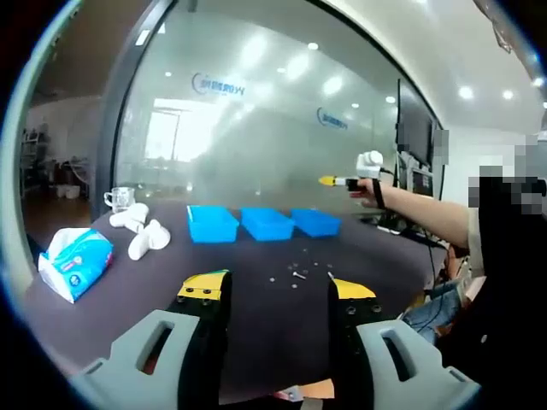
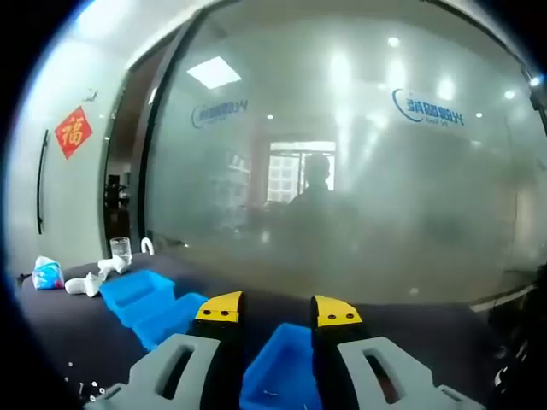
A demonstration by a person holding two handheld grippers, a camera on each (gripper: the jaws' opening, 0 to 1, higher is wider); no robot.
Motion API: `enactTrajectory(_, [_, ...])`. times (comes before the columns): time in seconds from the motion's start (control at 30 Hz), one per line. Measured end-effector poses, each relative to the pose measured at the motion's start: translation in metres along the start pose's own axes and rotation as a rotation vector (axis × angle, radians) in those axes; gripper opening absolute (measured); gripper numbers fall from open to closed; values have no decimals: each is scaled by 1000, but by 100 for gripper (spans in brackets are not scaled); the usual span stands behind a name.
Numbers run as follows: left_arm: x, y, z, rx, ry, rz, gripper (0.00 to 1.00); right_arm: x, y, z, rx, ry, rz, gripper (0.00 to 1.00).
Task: Sort the screws, nuts, and washers into the corresponding bins
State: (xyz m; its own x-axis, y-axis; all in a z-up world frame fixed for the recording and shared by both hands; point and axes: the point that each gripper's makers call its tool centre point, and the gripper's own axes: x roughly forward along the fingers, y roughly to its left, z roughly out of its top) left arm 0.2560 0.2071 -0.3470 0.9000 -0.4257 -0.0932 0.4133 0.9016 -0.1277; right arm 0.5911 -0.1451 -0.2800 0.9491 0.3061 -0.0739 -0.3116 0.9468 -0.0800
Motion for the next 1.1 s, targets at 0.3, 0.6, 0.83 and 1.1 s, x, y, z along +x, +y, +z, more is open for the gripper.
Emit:
enactTrajectory(0.3, [5,2,-2,-4,1,-5,42,-60,50,-7,57,-30,167,28])
enactTrajectory(0.6, [12,7,-1,-12,-3,-7,42,-132,87,-23,38,-42,244,29])
enactTrajectory(0.83, [14,7,-3,-8,9,-11,42,-186,101,-40,56,-50,265,28])
enactTrajectory(1.1, [12,6,0,2,8,-9,42,-221,85,-56,93,-38,248,28])
